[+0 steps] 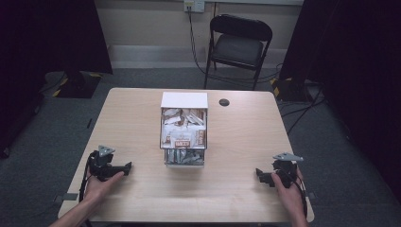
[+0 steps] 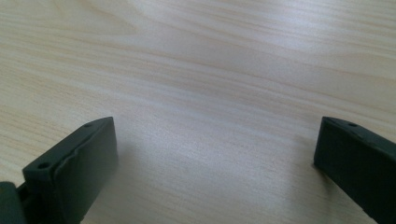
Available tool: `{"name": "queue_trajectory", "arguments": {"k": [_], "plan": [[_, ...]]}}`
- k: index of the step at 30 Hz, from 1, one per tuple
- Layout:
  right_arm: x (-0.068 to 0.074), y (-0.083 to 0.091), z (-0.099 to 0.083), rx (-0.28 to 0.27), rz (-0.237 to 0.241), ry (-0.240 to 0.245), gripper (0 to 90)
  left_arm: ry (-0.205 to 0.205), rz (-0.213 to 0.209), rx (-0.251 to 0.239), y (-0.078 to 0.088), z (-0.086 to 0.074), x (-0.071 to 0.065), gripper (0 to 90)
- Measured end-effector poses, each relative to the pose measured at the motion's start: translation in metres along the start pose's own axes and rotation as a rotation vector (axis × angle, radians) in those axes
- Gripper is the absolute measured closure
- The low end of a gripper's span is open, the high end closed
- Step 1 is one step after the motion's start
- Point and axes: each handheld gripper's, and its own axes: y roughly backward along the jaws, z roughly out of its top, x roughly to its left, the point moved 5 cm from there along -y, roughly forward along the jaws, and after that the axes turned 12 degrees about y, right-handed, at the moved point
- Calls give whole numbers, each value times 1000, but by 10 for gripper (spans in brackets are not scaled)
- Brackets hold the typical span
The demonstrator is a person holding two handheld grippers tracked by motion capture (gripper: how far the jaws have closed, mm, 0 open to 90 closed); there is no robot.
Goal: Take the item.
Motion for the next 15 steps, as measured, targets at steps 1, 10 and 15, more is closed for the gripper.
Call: {"name": "queue_trajectory", "arguments": {"k": [1, 10, 15], "plan": [[0, 0, 0, 1, 1, 1, 0, 2, -1, -2, 0, 0, 0, 0], [0, 0, 0, 3, -1, 2, 0, -8, 2, 25, 1, 2, -2, 16], [0, 0, 0, 3, -1, 2, 0, 1, 5, 37, 2, 3, -2, 73]]}}
